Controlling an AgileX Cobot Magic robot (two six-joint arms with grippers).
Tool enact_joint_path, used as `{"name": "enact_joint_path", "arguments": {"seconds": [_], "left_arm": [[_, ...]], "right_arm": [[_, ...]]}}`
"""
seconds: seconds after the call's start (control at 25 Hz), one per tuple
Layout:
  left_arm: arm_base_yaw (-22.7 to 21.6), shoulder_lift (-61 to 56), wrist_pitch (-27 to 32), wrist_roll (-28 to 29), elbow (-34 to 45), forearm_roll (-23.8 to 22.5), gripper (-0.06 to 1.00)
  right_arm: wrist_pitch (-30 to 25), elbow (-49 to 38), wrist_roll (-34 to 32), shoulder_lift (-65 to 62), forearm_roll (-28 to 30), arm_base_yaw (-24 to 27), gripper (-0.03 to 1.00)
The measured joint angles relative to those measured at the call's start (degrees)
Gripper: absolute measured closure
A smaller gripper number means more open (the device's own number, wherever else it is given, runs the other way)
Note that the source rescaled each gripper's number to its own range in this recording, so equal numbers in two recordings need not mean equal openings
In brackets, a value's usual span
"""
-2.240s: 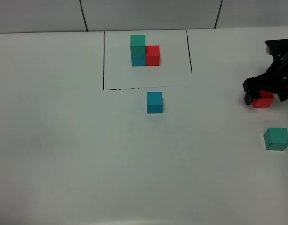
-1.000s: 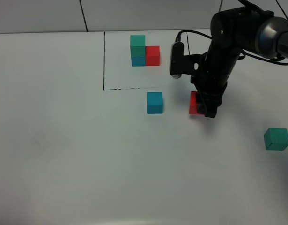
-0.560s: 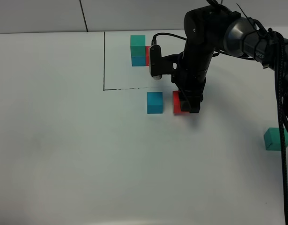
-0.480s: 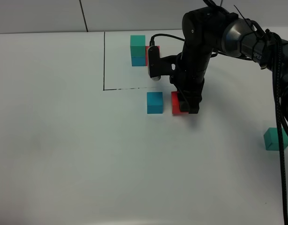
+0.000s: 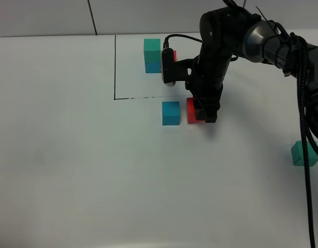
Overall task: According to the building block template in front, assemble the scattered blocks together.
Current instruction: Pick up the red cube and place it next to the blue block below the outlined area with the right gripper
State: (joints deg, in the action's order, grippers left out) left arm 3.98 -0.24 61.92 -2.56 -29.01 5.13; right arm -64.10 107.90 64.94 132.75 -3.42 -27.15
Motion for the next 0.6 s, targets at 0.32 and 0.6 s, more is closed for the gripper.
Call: {"name": "enact_joint_path", "arguments": {"seconds": [0.32, 0.6], "left_arm": [[0.00, 0.00, 0.00, 0.00, 0.00, 0.00, 0.03], [0.00, 0.00, 0.00, 0.00, 0.00, 0.00, 0.03]], "right_arm": [[-1.44, 2.76, -0.05, 3.20, -1.31, 0.00, 0.95], [-1.38, 2.83, -1.02, 3.76, -1.43, 0.00, 0.95]]}}
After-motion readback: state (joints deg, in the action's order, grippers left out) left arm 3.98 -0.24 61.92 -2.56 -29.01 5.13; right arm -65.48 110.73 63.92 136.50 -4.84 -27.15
